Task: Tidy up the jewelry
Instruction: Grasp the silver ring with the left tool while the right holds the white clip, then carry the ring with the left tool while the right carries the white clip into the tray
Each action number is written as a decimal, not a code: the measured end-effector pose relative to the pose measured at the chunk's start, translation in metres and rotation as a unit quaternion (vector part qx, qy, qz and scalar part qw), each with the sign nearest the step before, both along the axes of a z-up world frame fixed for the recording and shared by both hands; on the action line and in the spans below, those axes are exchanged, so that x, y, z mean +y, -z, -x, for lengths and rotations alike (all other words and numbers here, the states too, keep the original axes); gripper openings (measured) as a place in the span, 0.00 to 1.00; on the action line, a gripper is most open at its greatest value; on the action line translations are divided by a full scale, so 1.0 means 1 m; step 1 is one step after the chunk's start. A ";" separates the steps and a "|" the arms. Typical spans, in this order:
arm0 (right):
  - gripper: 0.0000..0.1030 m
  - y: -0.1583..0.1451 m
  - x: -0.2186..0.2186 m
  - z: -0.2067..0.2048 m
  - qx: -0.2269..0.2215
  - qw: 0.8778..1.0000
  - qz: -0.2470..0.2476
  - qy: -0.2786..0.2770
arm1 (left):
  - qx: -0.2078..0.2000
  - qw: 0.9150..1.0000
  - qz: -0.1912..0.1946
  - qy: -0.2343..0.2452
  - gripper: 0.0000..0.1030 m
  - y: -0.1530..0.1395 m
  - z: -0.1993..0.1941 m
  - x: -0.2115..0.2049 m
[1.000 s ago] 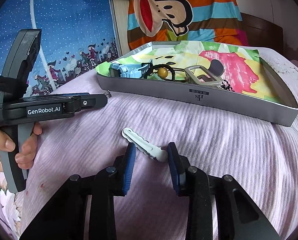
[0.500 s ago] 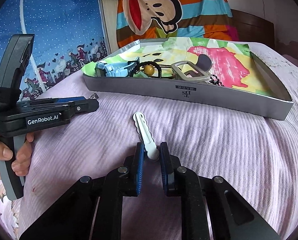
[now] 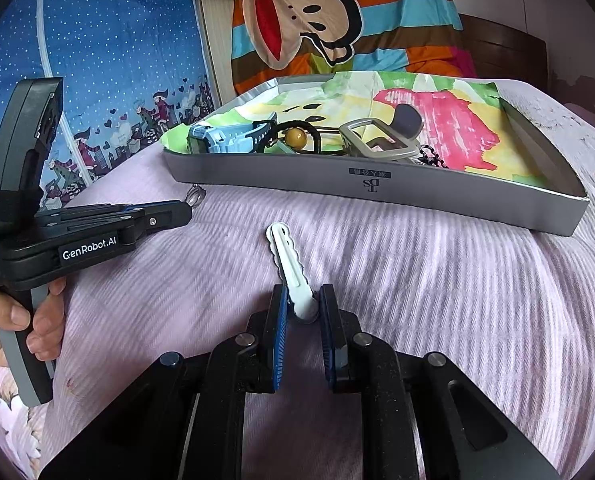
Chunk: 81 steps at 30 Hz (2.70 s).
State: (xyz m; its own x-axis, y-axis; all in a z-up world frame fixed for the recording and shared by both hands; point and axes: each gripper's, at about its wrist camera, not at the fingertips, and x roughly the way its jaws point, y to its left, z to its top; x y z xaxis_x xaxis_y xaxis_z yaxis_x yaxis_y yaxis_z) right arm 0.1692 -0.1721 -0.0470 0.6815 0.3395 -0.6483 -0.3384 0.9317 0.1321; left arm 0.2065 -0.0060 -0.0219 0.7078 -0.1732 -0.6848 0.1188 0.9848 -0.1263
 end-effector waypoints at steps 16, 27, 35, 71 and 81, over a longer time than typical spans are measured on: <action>0.13 0.005 -0.006 -0.011 0.009 0.999 -0.038 -0.003 | -0.009 1.000 0.026 0.006 0.02 0.002 0.004 0.006; 0.13 0.007 -0.010 -0.025 0.016 0.997 -0.080 -0.007 | -0.017 1.000 0.020 0.004 0.13 -0.002 0.007 0.005; 0.13 0.009 -0.008 -0.028 0.017 0.996 -0.082 -0.008 | -0.016 1.000 -0.013 0.008 0.37 -0.003 0.003 -0.007; 0.13 -0.036 -0.044 -0.003 -0.111 0.983 -0.140 0.050 | -0.099 0.995 0.022 0.019 0.19 -0.042 0.017 -0.023; 0.13 -0.051 -0.076 -0.042 -0.124 0.980 -0.092 0.129 | -0.078 0.997 0.018 0.012 0.19 -0.046 -0.036 -0.047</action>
